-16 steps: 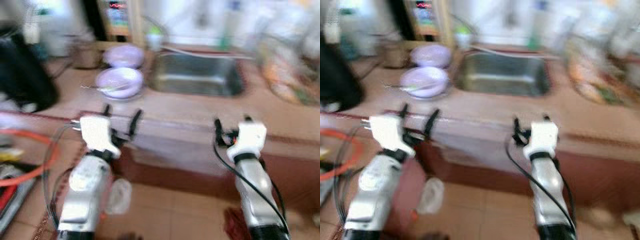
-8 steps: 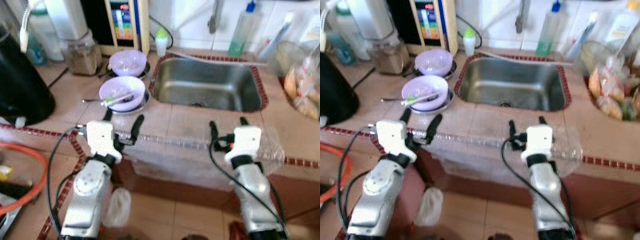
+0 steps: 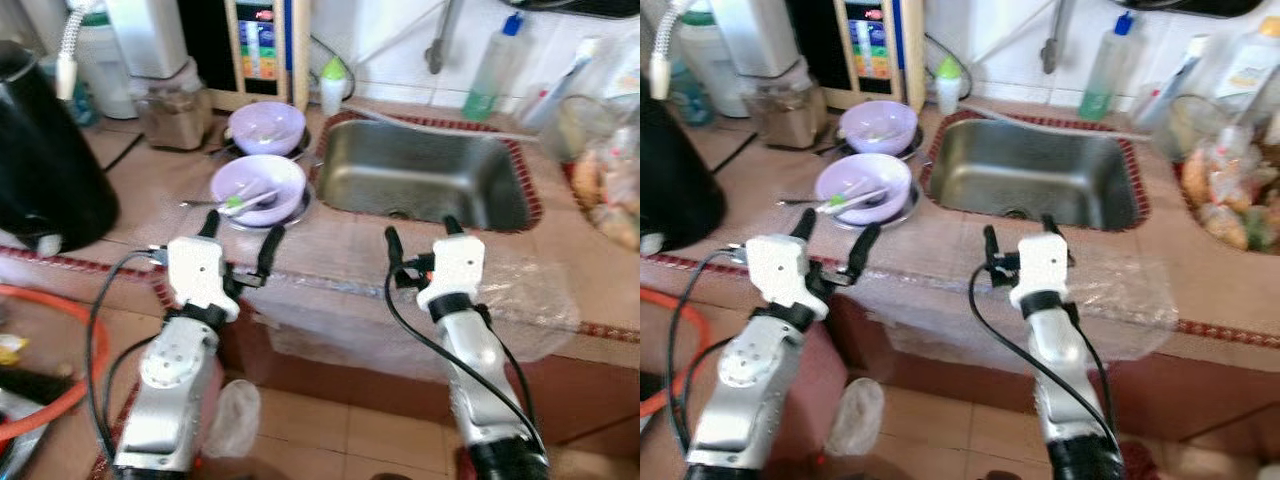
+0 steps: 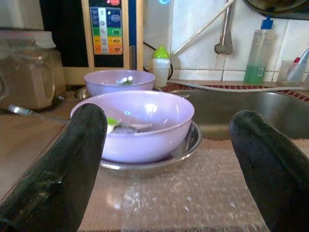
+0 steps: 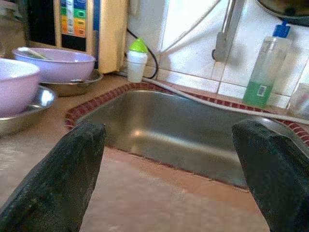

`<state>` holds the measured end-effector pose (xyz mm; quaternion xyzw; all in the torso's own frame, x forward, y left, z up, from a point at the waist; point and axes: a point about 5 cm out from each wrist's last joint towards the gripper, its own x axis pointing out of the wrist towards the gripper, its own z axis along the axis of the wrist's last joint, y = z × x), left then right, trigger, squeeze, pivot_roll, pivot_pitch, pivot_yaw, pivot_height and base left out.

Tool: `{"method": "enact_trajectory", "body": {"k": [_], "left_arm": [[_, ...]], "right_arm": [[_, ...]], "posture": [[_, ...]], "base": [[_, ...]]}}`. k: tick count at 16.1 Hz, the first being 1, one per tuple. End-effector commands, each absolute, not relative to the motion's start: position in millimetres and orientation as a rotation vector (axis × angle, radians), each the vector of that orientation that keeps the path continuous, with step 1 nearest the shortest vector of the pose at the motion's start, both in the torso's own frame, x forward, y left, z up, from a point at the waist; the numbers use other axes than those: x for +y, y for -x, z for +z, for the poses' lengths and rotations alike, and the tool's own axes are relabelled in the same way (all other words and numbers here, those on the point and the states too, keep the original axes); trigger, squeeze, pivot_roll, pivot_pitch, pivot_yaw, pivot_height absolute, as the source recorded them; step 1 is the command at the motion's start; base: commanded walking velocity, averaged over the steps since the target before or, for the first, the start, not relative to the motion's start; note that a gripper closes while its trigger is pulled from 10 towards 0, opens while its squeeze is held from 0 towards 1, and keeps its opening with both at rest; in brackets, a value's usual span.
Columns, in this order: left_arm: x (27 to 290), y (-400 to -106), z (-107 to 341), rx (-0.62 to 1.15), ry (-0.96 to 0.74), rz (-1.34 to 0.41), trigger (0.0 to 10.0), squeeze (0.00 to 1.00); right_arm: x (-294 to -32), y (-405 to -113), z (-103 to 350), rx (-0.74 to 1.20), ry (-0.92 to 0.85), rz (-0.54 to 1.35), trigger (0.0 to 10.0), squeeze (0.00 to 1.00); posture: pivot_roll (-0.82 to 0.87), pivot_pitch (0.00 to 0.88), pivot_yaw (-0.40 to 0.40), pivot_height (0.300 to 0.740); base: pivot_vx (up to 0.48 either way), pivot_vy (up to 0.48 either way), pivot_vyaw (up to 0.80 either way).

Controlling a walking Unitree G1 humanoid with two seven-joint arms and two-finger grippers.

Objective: Kitchen organization

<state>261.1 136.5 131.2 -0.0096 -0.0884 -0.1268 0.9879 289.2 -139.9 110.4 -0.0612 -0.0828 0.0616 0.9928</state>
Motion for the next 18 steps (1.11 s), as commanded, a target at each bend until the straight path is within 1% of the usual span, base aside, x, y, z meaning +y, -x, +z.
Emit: {"method": "enact_trajectory", "body": {"k": [1, 3, 6, 8, 9, 12, 14, 15, 18], "left_arm": [[136.1, -266.0, 136.4, -0.207, 0.013, -0.229, 10.0, 0.0], [138.4, -269.2, 144.8, -0.234, 0.019, -0.189, 10.0, 0.0], [140.2, -272.5, 149.5, -0.254, 0.0, -0.198, 10.0, 0.0], [144.3, -272.9, 150.8, -0.259, -0.002, -0.175, 10.0, 0.0], [146.9, -271.2, 145.1, -0.238, 0.029, -0.137, 10.0, 0.0], [145.7, -266.8, 137.7, -0.209, 0.048, -0.116, 10.0, 0.0], [151.5, -263.1, 137.8, -0.224, 0.013, -0.073, 10.0, 0.0], [156.9, -264.2, 141.0, -0.238, 0.0, -0.042, 10.0, 0.0], [156.5, -267.4, 145.7, -0.256, -0.003, -0.052, 10.0, 0.0]], "right_arm": [[-143.6, -293.1, 104.3, -0.137, 0.118, 0.13, 10.0, 0.0], [-142.2, -299.4, 109.1, -0.153, 0.138, 0.157, 10.0, 0.0], [-149.5, -306.1, 111.4, -0.157, 0.143, 0.116, 10.0, 0.0], [-150.5, -302.7, 106.3, -0.147, 0.15, 0.12, 10.0, 0.0], [-150.8, -298.7, 101.3, -0.133, 0.153, 0.125, 10.0, 0.0], [-153.6, -293.7, 96.0, -0.116, 0.15, 0.118, 10.0, 0.0], [-155.4, -286.6, 89.8, -0.097, 0.149, 0.117, 10.0, 0.0], [-150.9, -288.3, 92.2, -0.117, 0.173, 0.14, 10.0, 0.0], [-150.0, -296.4, 99.0, -0.139, 0.168, 0.135, 10.0, 0.0]], "posture": [[0.04, 0.0, -0.015, 0.74], [0.05, 0.0, -0.019, 0.74], [0.06, 0.0, -0.023, 0.74], [0.05, 0.0, -0.024, 0.74], [0.05, 0.0, -0.024, 0.74], [0.05, 0.0, -0.037, 0.74], [0.04, 0.0, -0.034, 0.74], [0.04, 0.0, -0.023, 0.74], [0.04, 0.0, -0.021, 0.74]], "base": [[0.0, -0.472, 0.0], [0.0, -0.472, 0.0], [0.0, -0.447, 0.0], [0.0, 0.0, 0.0], [0.0, 0.0, 0.0], [0.0, 0.0, 0.0], [0.0, 0.0, 0.0], [0.0, 0.0, 0.0], [0.0, 0.0, 0.78]]}}
